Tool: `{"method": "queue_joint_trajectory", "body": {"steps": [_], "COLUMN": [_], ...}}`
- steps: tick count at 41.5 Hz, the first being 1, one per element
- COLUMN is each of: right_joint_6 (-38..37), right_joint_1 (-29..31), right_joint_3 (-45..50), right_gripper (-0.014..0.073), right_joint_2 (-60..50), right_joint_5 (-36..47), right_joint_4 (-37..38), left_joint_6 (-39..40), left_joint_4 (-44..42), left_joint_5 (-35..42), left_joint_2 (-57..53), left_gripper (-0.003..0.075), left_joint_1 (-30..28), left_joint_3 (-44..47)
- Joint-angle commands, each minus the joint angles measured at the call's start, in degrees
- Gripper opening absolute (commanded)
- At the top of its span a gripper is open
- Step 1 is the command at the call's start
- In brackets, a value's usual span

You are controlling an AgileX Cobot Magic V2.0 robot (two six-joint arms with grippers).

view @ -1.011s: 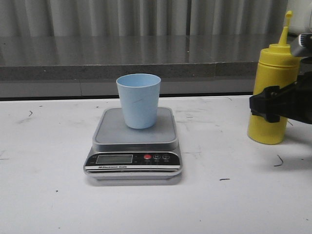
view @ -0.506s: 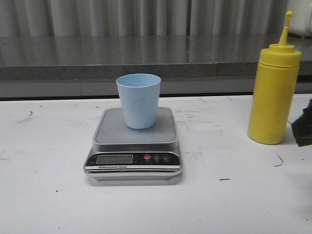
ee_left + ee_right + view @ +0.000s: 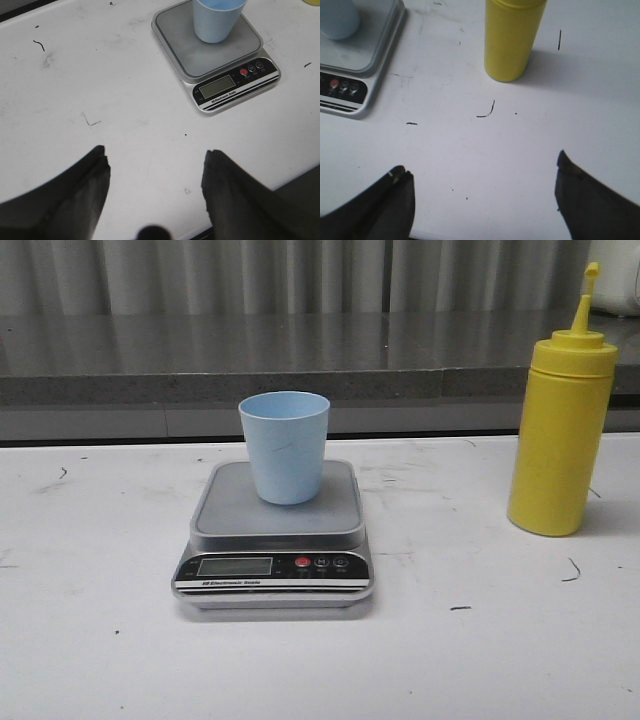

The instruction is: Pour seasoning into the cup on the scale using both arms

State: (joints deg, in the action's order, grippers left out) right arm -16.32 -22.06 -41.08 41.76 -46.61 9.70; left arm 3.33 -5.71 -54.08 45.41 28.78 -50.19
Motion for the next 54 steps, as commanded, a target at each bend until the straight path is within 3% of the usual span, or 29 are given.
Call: {"method": "queue_joint_trajectory", "body": {"steps": [1, 11, 36, 42, 50, 54], "right_joint_6": [2.2, 5.3, 5.3, 5.2, 5.2, 5.2], "right_joint_1": [-0.7, -0.8, -0.8, -0.8, -0.8, -0.8], "right_joint_3": [-2.1, -2.1, -2.0, -2.0, -2.0, -2.0], "right_gripper": [0.0594, 0.0592, 0.0575, 0.0395, 0.0034, -0.0099], "right_joint_2": [-4.9, -11.1, -11.1, -11.1, -11.1, -11.1], "right_joint_5": [0.1, -2.0, -2.0, -2.0, -2.0, -1.9], "right_joint_4": [0.3, 0.3, 0.3, 0.3, 0.3, 0.3], "left_joint_6": [0.2, 0.2, 0.4, 1.1, 1.1, 1.1], "left_joint_4": [-0.2, -0.2, 0.3, 1.3, 1.3, 1.3], "left_joint_5": [3.4, 3.4, 5.1, 5.1, 5.1, 5.1], "left_joint_2": [-0.3, -0.3, -0.3, 0.3, 1.4, 1.5], "left_gripper": [0.0406, 0.0406, 0.0398, 0.0274, -0.0001, -0.002], "left_joint_1": [0.2, 0.2, 0.2, 0.2, 0.2, 0.2], "left_joint_3": [-1.4, -1.4, -1.4, -1.4, -1.4, -1.4]}}
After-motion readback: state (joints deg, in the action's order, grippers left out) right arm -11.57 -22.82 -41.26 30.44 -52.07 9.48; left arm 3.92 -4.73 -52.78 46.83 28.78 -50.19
